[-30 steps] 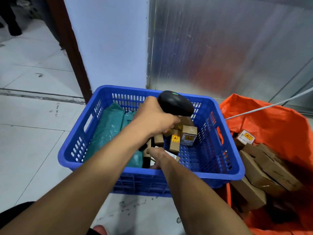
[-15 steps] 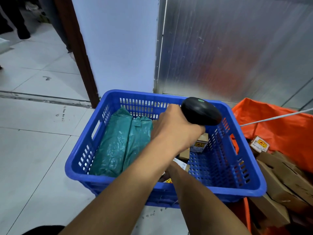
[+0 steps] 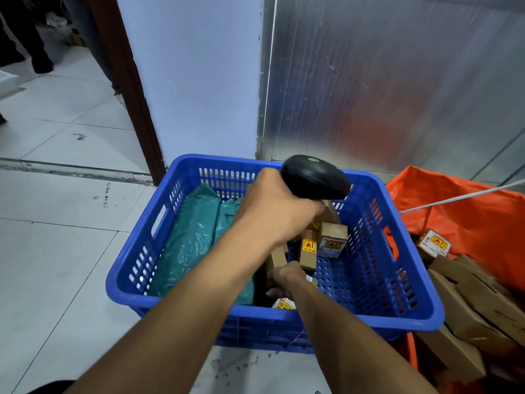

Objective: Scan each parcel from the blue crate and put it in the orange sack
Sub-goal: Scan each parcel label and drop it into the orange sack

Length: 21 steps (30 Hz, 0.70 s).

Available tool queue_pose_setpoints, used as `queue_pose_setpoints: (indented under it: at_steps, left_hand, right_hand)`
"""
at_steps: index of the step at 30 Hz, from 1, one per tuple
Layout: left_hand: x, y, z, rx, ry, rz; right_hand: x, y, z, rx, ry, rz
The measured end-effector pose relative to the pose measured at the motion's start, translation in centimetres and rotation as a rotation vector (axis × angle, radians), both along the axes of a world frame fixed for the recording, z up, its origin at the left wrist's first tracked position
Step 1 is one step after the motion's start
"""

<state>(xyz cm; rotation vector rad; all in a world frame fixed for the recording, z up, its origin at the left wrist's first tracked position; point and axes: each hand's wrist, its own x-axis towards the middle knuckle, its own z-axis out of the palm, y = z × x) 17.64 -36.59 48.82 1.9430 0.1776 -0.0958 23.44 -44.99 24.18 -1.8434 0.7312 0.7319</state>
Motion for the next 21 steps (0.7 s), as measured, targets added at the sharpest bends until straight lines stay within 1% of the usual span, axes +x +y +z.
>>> queue_pose_setpoints:
  at_steps: [2,6,10,13,18,21]
  left_hand:
    - [0.2,0.4,0.2,0.014,-0.011,0.007]
    - [0.2,0.5,0.4,0.021,-0.015,0.016]
    - [0.0,0.5,0.4,0.017,-0.013,0.014]
    - [-0.2,0.4,0.4,0.017,-0.016,0.021]
    - [-0.7,-0.1,0.2,0.032,-0.015,0.007]
    - [-1.2,-0.4,0.3,0.052,-0.017,-0.019]
  right_hand:
    - [0.3,-1.0,0.3,0.034,0.015,-0.115]
    - [-0.1,-2.6,2.6,0.245,-0.001,-0.305]
    - [-1.0,-4.4,4.1,0.387,0.084,-0.436]
    - [-1.4,-5.4,4.5,0.382,0.054,-0.462]
    - [-2.8,-6.9,5.7,0.336,-0.064,-0.452]
    - [-3.3,-7.6,6.0,0.247,-0.125,-0.467]
